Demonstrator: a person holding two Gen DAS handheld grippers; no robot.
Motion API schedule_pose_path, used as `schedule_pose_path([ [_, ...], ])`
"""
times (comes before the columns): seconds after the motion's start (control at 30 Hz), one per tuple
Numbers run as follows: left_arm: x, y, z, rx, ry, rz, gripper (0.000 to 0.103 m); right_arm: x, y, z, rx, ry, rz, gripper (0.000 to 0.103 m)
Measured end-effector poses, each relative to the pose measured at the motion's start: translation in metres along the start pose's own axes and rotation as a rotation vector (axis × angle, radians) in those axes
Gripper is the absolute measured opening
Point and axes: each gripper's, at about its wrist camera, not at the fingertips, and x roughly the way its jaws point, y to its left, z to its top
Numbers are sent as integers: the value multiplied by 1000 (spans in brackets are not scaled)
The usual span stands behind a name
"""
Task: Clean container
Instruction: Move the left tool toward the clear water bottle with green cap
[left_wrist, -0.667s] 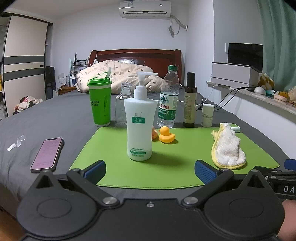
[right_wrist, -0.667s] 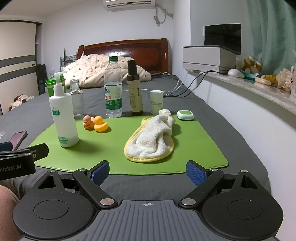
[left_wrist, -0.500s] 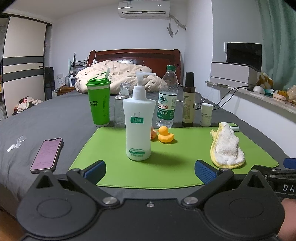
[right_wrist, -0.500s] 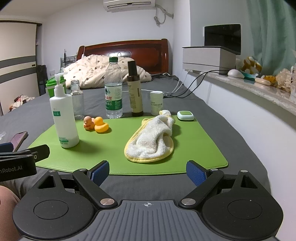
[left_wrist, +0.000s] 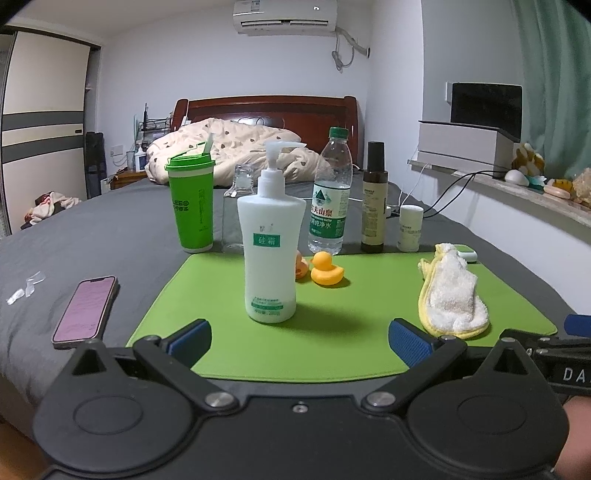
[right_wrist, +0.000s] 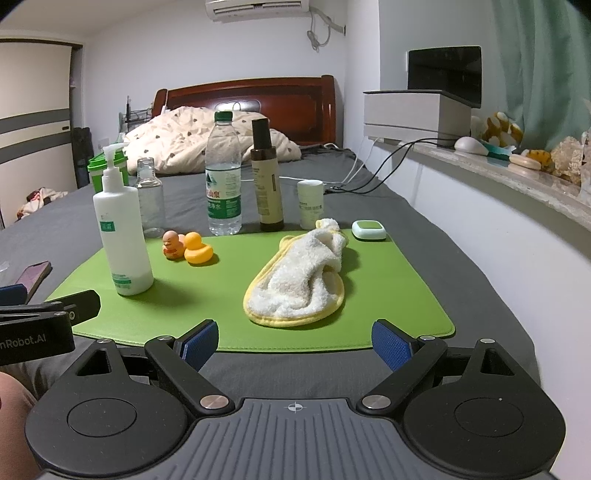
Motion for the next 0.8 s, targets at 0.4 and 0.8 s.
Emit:
schedule_pose_path([
  [0.4, 21, -25, 29, -23, -82, -73, 103, 18, -14, 8, 8, 12, -12, 91],
  [0.8, 88, -60, 44, -10, -107, -28, 103, 36, -37, 12, 25, 14, -25, 91],
])
